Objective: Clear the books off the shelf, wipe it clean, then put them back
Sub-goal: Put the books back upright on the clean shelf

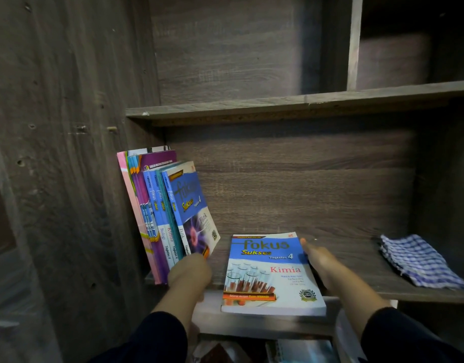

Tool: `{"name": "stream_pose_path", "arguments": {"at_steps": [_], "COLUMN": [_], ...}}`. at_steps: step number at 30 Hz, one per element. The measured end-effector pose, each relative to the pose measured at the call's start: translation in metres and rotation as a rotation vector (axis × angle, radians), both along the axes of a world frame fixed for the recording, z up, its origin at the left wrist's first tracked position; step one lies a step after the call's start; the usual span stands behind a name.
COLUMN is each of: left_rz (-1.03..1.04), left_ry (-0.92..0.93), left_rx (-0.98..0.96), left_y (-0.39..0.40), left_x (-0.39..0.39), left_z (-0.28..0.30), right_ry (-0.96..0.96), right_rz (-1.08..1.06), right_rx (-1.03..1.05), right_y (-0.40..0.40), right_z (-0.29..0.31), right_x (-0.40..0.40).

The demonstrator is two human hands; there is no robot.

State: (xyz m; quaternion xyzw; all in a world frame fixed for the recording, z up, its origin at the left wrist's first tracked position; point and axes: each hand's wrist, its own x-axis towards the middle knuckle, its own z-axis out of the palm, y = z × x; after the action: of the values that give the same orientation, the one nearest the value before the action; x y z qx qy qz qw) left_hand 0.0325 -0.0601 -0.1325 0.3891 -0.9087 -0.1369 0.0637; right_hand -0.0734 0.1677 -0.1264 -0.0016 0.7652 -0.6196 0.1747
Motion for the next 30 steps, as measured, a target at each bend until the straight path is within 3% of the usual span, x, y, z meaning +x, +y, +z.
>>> {"name": "stream_pose_path", "arguments": {"at_steps": [3, 10, 12, 14, 16, 17, 20, 25, 30], "left_rz": [-0.117, -0.135, -0.142, -0.147, -0.096, -0.109, -0.181, -0.188, 0.053], "left_ry": [0.182, 0.254, 0.38, 0.534, 0.482, 0.402, 0.257, 0.685, 0.797], "left_rx": [0.094, 0.25, 0.478, 0.863, 1.103, 1.113, 0.922, 0.696, 0.212], "left_y": [0.01, 0.03, 0.025, 0.029, 0.029, 0.028, 0.025, 0.016, 0.013], "left_x": [-0.022, -0.058, -0.063, -0.056, -0.046, -0.043, -0.04, -0.04, -0.016], "left_z": [0.003, -0.013, -0.017, -0.012, -0.006, -0.004, 0.009, 0.035, 0.049], "right_ry": [0.003, -0.022, -0.031, -0.035, -0.041, -0.041, -0.04, -0.006, 0.003], "right_rz": [-0.017, -0.01, -0.009, -0.045, -0.066, -0.082, -0.119, -0.163, -0.15], "right_rx": [-0.004, -0.056, -0.099, -0.15, -0.185, -0.197, -0.245, -0.203, -0.15], "right_y": [0.0, -0.004, -0.008, -0.01, -0.007, -0.005, 0.001, -0.003, -0.004], "right_z": [-0.001, -0.009, -0.012, -0.014, -0.014, -0.015, -0.016, -0.02, -0.026], "right_x": [-0.002, -0.008, -0.01, -0.012, -0.013, -0.015, -0.021, -0.029, -0.036]}}
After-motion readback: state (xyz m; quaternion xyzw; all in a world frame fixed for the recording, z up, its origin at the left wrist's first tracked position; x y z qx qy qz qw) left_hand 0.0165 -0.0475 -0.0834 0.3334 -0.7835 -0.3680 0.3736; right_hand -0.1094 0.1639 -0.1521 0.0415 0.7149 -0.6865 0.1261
